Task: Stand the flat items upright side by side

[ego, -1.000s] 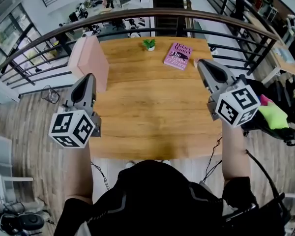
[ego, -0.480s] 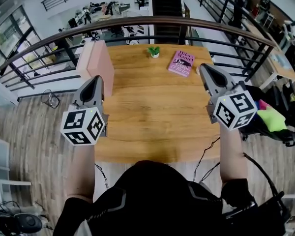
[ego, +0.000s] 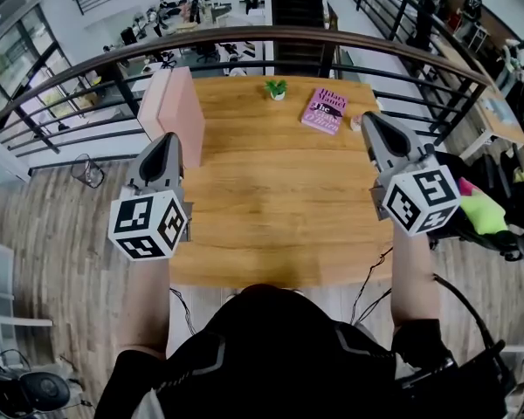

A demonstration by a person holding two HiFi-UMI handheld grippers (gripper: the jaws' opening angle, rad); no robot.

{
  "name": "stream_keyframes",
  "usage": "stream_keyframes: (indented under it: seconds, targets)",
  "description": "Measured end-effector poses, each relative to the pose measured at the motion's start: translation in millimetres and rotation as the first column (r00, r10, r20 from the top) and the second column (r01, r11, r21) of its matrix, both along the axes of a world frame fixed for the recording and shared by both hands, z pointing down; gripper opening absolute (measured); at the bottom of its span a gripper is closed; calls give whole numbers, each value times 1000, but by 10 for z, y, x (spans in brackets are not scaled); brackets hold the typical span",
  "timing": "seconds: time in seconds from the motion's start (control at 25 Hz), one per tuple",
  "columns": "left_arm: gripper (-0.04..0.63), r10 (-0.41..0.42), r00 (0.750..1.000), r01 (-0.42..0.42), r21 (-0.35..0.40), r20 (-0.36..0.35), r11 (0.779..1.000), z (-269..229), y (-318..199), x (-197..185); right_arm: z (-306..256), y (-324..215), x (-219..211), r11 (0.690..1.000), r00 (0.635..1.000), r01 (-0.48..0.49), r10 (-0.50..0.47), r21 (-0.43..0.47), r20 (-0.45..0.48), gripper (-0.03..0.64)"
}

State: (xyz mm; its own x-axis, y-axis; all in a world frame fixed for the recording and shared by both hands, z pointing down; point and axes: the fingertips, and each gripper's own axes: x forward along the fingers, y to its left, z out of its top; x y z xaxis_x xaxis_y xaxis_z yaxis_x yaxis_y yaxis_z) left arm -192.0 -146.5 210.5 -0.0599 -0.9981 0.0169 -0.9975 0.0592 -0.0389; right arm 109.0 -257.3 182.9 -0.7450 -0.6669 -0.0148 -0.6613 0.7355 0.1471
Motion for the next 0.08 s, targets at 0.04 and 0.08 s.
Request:
stream_keyframes:
  seconds: [0.04, 0.08]
  targets:
    - [29, -2, 1000, 2, -1, 4, 1000, 1, 4, -5, 12, -2, -9, 1000, 1000, 0, 0, -3, -2, 8]
    - [29, -5, 1000, 5, -1, 9, 1000, 4, 7, -9, 25, -2, -19, 1000, 1000, 2, -2, -6, -4, 8]
